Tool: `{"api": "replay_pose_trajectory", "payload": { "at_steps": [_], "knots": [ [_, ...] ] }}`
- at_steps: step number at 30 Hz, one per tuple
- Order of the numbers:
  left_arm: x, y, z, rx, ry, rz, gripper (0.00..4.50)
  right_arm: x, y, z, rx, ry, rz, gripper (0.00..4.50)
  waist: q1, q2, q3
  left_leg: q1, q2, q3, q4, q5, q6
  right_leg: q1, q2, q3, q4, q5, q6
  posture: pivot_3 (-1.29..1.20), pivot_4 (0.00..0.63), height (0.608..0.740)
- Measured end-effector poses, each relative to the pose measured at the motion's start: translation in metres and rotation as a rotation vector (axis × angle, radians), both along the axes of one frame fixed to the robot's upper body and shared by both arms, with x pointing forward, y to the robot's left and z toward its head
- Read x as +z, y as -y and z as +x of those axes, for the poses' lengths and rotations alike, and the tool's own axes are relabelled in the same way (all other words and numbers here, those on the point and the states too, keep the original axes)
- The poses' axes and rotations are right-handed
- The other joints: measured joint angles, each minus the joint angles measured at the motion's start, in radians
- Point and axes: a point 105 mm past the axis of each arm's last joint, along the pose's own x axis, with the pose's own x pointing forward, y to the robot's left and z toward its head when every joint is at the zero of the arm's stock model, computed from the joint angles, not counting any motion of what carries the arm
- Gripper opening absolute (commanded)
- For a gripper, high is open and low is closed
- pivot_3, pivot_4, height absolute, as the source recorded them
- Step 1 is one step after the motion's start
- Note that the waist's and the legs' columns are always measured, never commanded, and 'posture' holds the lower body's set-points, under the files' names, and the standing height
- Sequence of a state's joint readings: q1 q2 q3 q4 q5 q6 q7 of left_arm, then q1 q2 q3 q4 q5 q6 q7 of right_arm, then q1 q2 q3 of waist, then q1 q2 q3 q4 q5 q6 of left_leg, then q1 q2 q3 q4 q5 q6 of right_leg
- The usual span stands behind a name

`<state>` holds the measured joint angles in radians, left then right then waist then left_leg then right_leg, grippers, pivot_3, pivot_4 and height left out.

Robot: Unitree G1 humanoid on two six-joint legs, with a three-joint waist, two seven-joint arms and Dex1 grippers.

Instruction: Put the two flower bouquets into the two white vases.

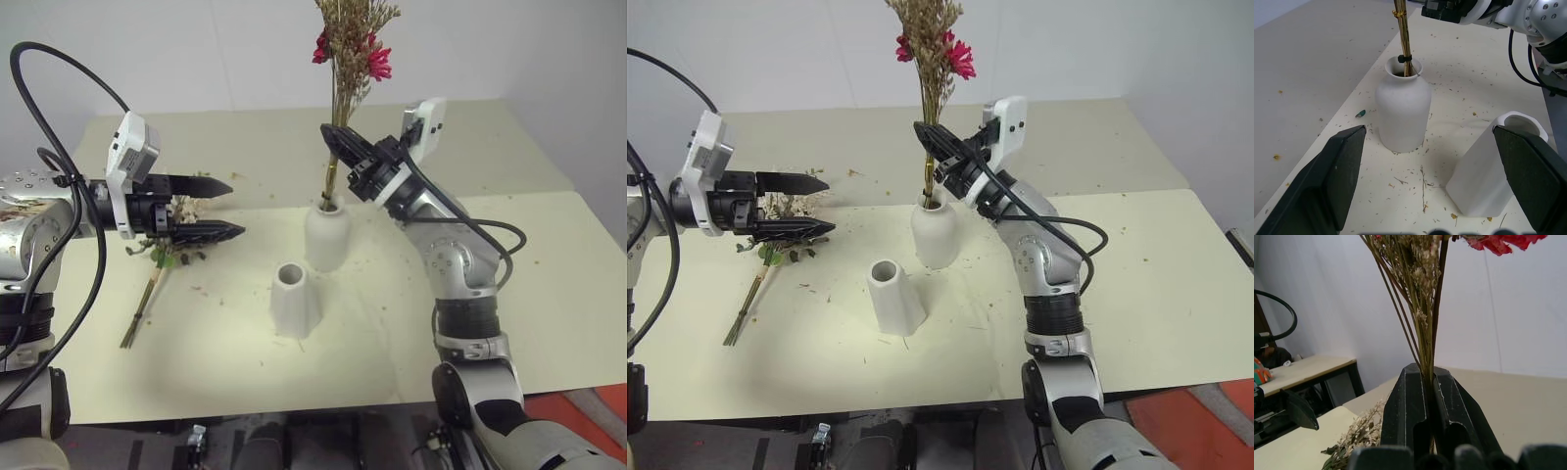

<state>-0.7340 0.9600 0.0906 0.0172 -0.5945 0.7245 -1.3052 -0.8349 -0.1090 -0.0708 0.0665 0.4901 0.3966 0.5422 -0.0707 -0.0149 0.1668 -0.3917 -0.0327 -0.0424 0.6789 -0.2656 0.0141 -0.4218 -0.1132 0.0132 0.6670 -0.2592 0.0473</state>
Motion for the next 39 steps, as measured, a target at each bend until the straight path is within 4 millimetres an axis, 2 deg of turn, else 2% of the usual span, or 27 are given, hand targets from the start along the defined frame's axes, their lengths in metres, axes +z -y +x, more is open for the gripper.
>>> {"api": "replay_pose_trajectory", "payload": {
  "at_steps": [6,19,21,25,27,32,36,39],
  "knots": [
    [0.000,0.000,0.000,0.000,0.001,0.000,4.50,-0.014,0.000,0.010,-0.014,-0.050,-0.008,0.02,0.001,0.000,0.000,0.000,0.000,0.000,0.000,0.000,0.000,0.000,0.000,0.000,0.002,0.000,0.000,0.00,0.150,0.740],
    [0.000,0.001,0.000,-0.002,0.003,-0.001,4.50,-0.012,0.006,0.014,-0.014,-0.081,0.002,0.02,0.001,0.000,0.000,0.000,0.000,0.000,0.000,0.000,0.000,-0.001,0.000,0.001,0.002,0.000,0.000,0.00,0.150,0.740],
    [0.000,0.001,0.000,-0.003,0.004,-0.001,4.50,-0.007,0.007,0.014,-0.012,-0.080,0.010,0.02,0.001,0.000,0.000,0.000,0.000,0.000,0.000,0.000,0.000,-0.001,0.000,0.001,0.002,0.000,0.000,0.00,0.150,0.740],
    [0.000,0.001,0.000,-0.004,0.005,-0.002,4.50,0.026,0.014,0.011,-0.013,-0.022,0.053,0.02,0.001,0.000,0.000,0.000,0.001,0.000,0.000,0.000,0.000,-0.001,0.000,0.001,0.002,0.000,0.000,0.00,0.150,0.740],
    [0.000,0.001,0.000,-0.004,0.005,-0.002,4.50,0.032,0.014,0.009,-0.004,-0.005,0.067,0.02,0.001,0.000,0.000,0.000,0.001,0.000,0.000,0.000,0.000,-0.001,0.000,0.001,0.001,0.000,0.000,0.00,0.150,0.740],
    [-0.001,0.002,0.000,-0.007,0.004,-0.005,4.50,0.028,0.012,0.009,0.001,-0.015,0.061,0.02,0.001,0.000,0.000,0.000,0.000,0.000,0.000,0.000,0.000,-0.001,0.000,0.001,0.002,0.000,0.000,0.00,0.150,0.740],
    [-0.001,0.002,0.000,-0.007,0.003,-0.004,4.50,0.005,0.008,0.011,0.002,-0.067,0.029,0.02,0.001,0.000,0.000,0.000,0.000,0.000,0.000,0.000,0.000,-0.001,0.000,0.001,0.002,0.000,0.000,0.00,0.150,0.740],
    [-0.001,0.002,0.000,-0.007,0.003,-0.004,4.50,0.000,0.005,0.012,-0.001,-0.071,0.007,0.02,0.000,0.000,0.000,0.000,0.001,0.000,0.000,0.000,0.000,-0.001,0.001,0.001,0.002,0.000,0.000,0.00,0.150,0.740]
  ]
}}
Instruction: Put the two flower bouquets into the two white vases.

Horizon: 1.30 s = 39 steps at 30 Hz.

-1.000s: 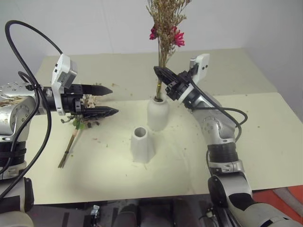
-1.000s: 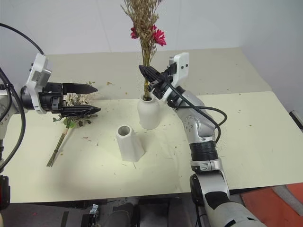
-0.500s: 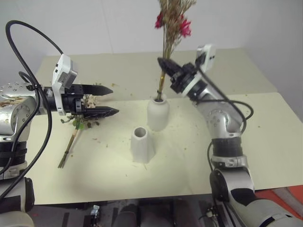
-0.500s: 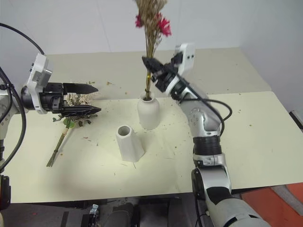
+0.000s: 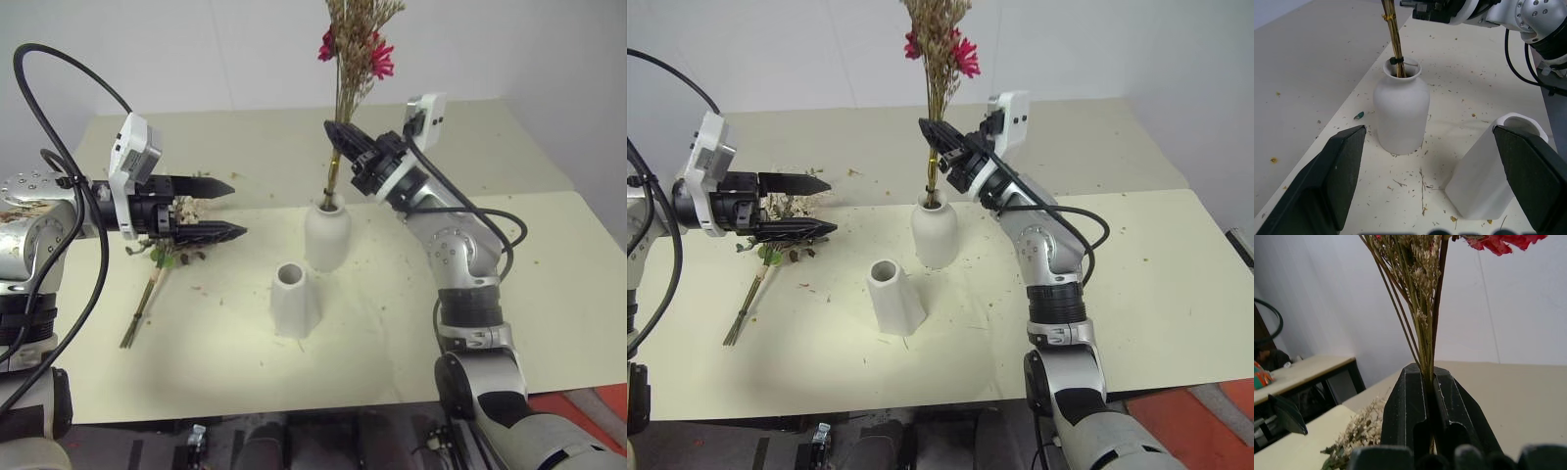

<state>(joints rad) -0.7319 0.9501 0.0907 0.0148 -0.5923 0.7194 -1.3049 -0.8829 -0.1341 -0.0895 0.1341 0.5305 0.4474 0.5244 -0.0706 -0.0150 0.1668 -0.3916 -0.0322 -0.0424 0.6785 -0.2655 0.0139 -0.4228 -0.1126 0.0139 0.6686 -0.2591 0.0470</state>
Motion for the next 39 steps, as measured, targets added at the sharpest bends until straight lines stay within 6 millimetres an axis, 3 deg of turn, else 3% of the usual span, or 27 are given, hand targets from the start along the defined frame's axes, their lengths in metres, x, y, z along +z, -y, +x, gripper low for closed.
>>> {"api": "replay_pose_trajectory", "payload": {
  "at_steps": [12,18,28,31,39],
  "knots": [
    [0.000,0.000,0.000,-0.001,0.000,0.002,4.50,-0.029,0.001,0.011,-0.039,-0.029,-0.047,0.02,0.000,0.000,0.000,0.000,0.000,0.000,0.000,0.000,0.000,0.000,0.000,0.000,0.000,0.000,0.000,0.00,0.150,0.740],
    [0.000,0.000,-0.001,0.000,-0.002,0.003,4.50,-0.031,-0.005,0.009,-0.033,0.001,-0.057,0.02,0.001,0.000,0.000,0.000,0.000,0.000,0.000,0.000,0.000,0.000,0.000,0.000,0.000,0.000,0.000,0.00,0.150,0.740],
    [0.000,0.000,-0.001,-0.002,0.000,0.009,4.50,-0.053,-0.003,-0.001,-0.035,0.024,-0.095,0.02,0.000,0.000,0.000,0.000,0.000,0.000,0.000,0.000,0.000,0.000,0.000,0.000,0.000,0.000,0.000,0.00,0.150,0.740],
    [0.000,0.000,-0.001,-0.001,0.000,0.009,4.50,-0.053,-0.003,-0.004,-0.036,0.047,-0.109,0.84,0.000,0.000,0.000,0.000,0.000,0.000,0.000,0.000,0.000,0.000,0.000,0.000,0.000,0.000,0.000,0.00,0.150,0.740],
    [-0.001,0.000,-0.001,0.008,0.000,0.005,4.50,-0.048,0.004,-0.009,-0.060,0.103,-0.144,3.69,0.001,0.000,0.000,0.000,0.000,0.000,0.000,0.000,0.000,0.000,0.000,0.000,-0.001,0.000,0.000,0.00,0.150,0.740]
  ]
}}
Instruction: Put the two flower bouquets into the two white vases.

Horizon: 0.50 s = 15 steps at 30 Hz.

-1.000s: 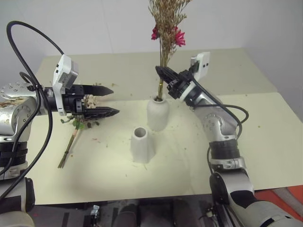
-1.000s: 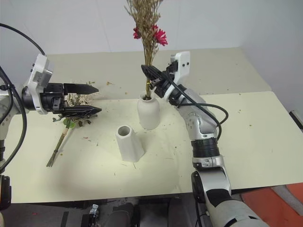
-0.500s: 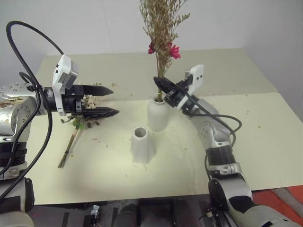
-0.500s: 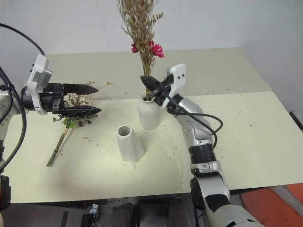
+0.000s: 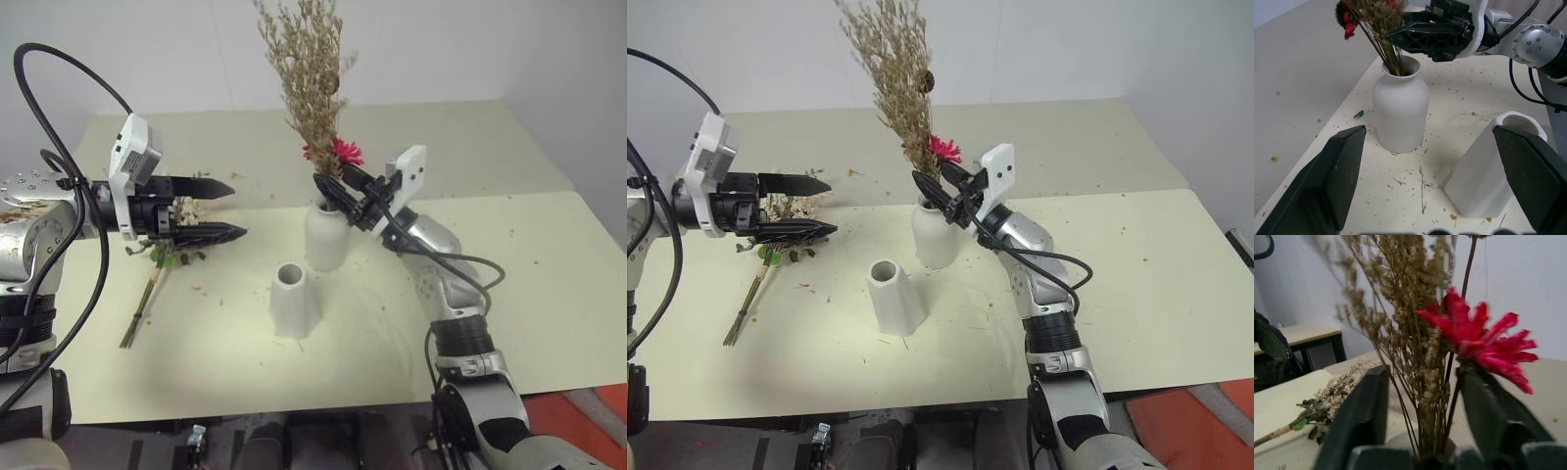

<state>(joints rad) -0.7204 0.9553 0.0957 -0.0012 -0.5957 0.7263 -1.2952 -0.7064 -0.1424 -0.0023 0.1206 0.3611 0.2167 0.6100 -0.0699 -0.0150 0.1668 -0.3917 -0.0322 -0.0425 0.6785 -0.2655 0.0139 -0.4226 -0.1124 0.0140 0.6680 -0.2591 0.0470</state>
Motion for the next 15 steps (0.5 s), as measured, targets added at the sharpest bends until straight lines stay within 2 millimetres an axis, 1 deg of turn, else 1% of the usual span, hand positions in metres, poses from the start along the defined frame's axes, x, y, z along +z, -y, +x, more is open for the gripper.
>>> {"api": "replay_pose_trajectory", "payload": {
  "at_steps": [3,6,8,10,12,14,15],
  "knots": [
    [-0.004,-0.002,0.000,0.015,-0.015,-0.002,4.50,0.005,0.006,-0.005,-0.007,0.035,-0.021,4.48,0.001,0.000,0.000,0.000,0.000,0.000,0.000,0.000,0.000,0.000,0.000,0.000,0.000,0.000,0.000,0.00,0.150,0.740],
    [-0.005,-0.005,-0.001,0.037,-0.021,-0.021,4.50,0.009,0.015,-0.012,-0.006,0.075,-0.065,4.48,0.003,0.000,0.000,0.000,0.000,0.000,0.000,0.000,0.000,0.001,0.000,0.000,-0.001,0.000,0.000,0.00,0.150,0.740],
    [-0.004,-0.007,-0.003,0.051,-0.018,-0.035,4.50,0.006,0.022,-0.017,0.003,0.077,-0.115,4.48,0.003,0.000,0.000,0.000,0.000,0.000,0.000,0.000,0.000,0.001,0.000,0.000,-0.001,0.000,0.000,0.00,0.150,0.740],
    [-0.008,-0.018,-0.006,0.112,-0.036,-0.049,4.50,-0.003,0.041,-0.021,0.014,0.040,-0.193,4.48,0.003,0.000,0.000,0.000,0.000,0.000,0.000,0.000,0.001,0.001,0.000,0.000,-0.002,0.000,0.000,0.00,0.150,0.740],
    [-0.014,-0.027,-0.011,0.159,-0.063,-0.052,4.50,-0.006,0.055,-0.026,0.030,0.021,-0.254,4.48,0.002,0.000,0.000,0.000,0.000,0.000,0.000,-0.001,0.001,0.001,0.000,0.000,-0.002,0.000,0.000,0.00,0.150,0.740],
    [-0.020,-0.034,-0.016,0.192,-0.090,-0.056,4.50,-0.007,0.065,-0.034,0.060,0.008,-0.301,4.48,0.005,0.000,0.000,0.000,0.002,0.000,0.000,-0.001,0.001,0.001,0.001,0.000,-0.003,0.000,0.000,0.00,0.150,0.740],
    [-0.024,-0.038,-0.018,0.213,-0.104,-0.050,4.50,-0.006,0.068,-0.038,0.077,0.010,-0.326,4.48,0.005,0.000,0.000,0.000,0.002,0.000,0.000,-0.001,0.001,0.001,0.001,0.000,-0.004,0.000,0.000,0.00,0.150,0.740]
  ]
}}
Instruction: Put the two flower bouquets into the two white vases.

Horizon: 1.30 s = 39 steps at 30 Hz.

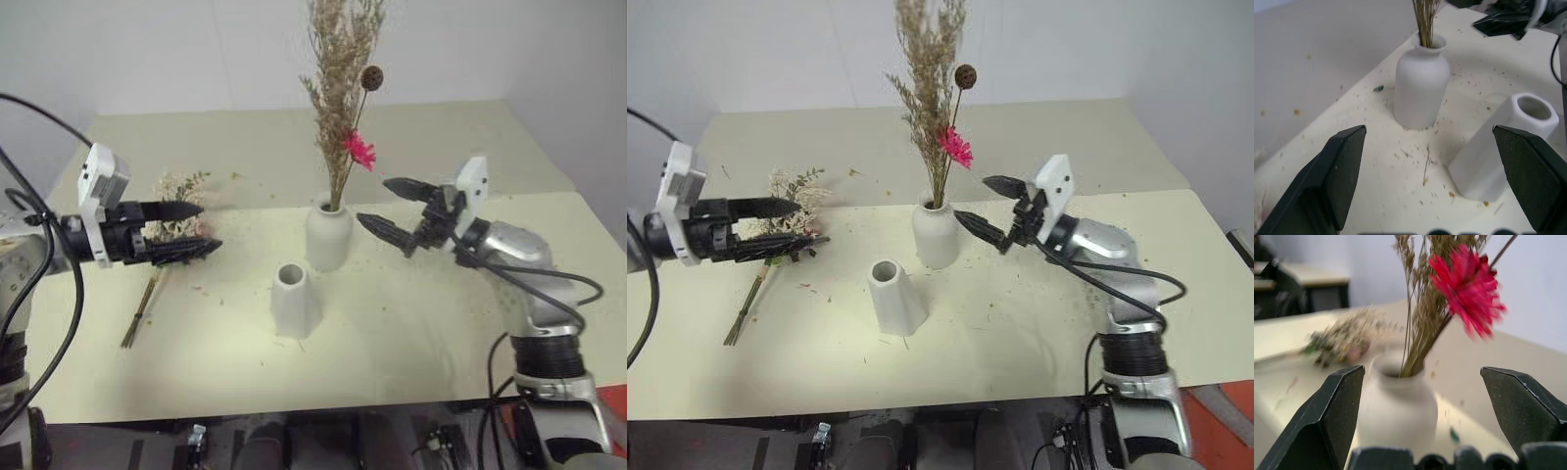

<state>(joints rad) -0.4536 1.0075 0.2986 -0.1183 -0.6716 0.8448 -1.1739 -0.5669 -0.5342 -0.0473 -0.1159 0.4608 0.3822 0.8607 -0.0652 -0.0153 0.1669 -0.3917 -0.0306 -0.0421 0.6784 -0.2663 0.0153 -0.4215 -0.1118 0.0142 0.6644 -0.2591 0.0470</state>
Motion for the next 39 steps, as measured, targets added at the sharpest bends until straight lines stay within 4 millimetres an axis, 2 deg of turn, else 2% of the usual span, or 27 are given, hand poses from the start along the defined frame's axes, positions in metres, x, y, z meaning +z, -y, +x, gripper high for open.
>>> {"api": "replay_pose_trajectory", "payload": {
  "at_steps": [6,9,15,19,21,24,26,30,33,39],
  "knots": [
    [-0.016,-0.028,-0.011,0.171,-0.068,0.084,4.50,0.006,-0.001,-0.027,0.167,-0.031,-0.091,4.48,0.007,0.000,0.000,0.002,0.002,0.000,0.000,0.000,0.000,0.001,0.000,0.000,-0.001,0.000,0.000,0.00,0.150,0.740],
    [-0.023,-0.046,-0.007,0.329,-0.126,0.164,4.50,0.020,-0.004,-0.033,0.239,-0.069,-0.102,4.48,0.018,-0.001,0.001,0.002,0.002,0.000,0.001,0.000,0.000,0.000,0.000,0.001,-0.001,0.000,0.000,0.00,0.150,0.740],
    [-0.023,-0.052,0.011,0.569,-0.266,0.273,4.50,0.062,-0.016,-0.040,0.359,-0.041,-0.098,4.48,0.037,-0.003,0.001,0.003,0.001,-0.001,0.002,0.000,0.000,0.003,0.002,0.000,-0.001,0.001,-0.001,0.00,0.150,0.740],
    [-0.032,-0.054,0.013,0.643,-0.388,0.285,4.50,0.073,-0.014,-0.038,0.396,-0.051,-0.105,4.48,0.036,-0.004,0.001,0.001,0.001,0.000,0.001,0.000,0.000,0.000,0.002,0.000,0.000,0.001,-0.001,0.00,0.150,0.740],
    [-0.038,-0.056,0.017,0.686,-0.445,0.313,4.50,0.070,-0.012,-0.038,0.437,-0.079,-0.135,4.48,0.032,-0.004,0.001,-0.001,0.001,0.000,0.001,0.000,-0.001,-0.001,0.003,0.000,0.001,0.001,-0.002,0.00,0.150,0.740],
    [-0.071,-0.059,0.028,0.762,-0.575,0.352,4.50,0.071,-0.016,-0.043,0.527,-0.062,-0.212,4.48,0.029,-0.004,0.001,-0.001,0.001,0.000,0.002,0.000,-0.001,0.000,0.002,0.001,0.001,0.001,-0.002,0.00,0.150,0.740],
    [-0.083,-0.062,0.034,0.800,-0.625,0.363,4.50,0.069,-0.016,-0.042,0.538,-0.058,-0.222,4.48,0.029,-0.006,0.002,-0.002,0.001,0.000,0.002,0.000,-0.001,-0.001,0.002,0.000,0.001,0.001,-0.002,0.00,0.150,0.740],
    [-0.086,-0.069,0.043,0.845,-0.644,0.352,4.50,0.069,-0.016,-0.042,0.546,-0.040,-0.237,4.48,0.027,-0.006,0.002,-0.003,0.001,0.000,0.002,0.001,-0.001,-0.002,0.002,0.001,0.001,0.001,-0.002,0.00,0.150,0.740],
    [-0.092,-0.069,0.053,0.854,-0.641,0.344,3.90,0.068,-0.017,-0.042,0.553,-0.036,-0.237,4.50,0.029,-0.006,0.002,-0.003,0.000,0.000,0.002,0.001,-0.001,-0.002,0.001,0.000,0.001,0.001,-0.002,0.00,0.150,0.740],
    [-0.095,-0.066,0.064,0.842,-0.632,0.336,1.99,0.068,-0.017,-0.042,0.546,-0.033,-0.236,4.50,0.028,-0.006,0.002,-0.004,-0.001,-0.001,0.002,0.001,-0.002,-0.003,0.000,0.000,0.001,0.001,-0.002,0.00,0.150,0.740]
  ]
}}
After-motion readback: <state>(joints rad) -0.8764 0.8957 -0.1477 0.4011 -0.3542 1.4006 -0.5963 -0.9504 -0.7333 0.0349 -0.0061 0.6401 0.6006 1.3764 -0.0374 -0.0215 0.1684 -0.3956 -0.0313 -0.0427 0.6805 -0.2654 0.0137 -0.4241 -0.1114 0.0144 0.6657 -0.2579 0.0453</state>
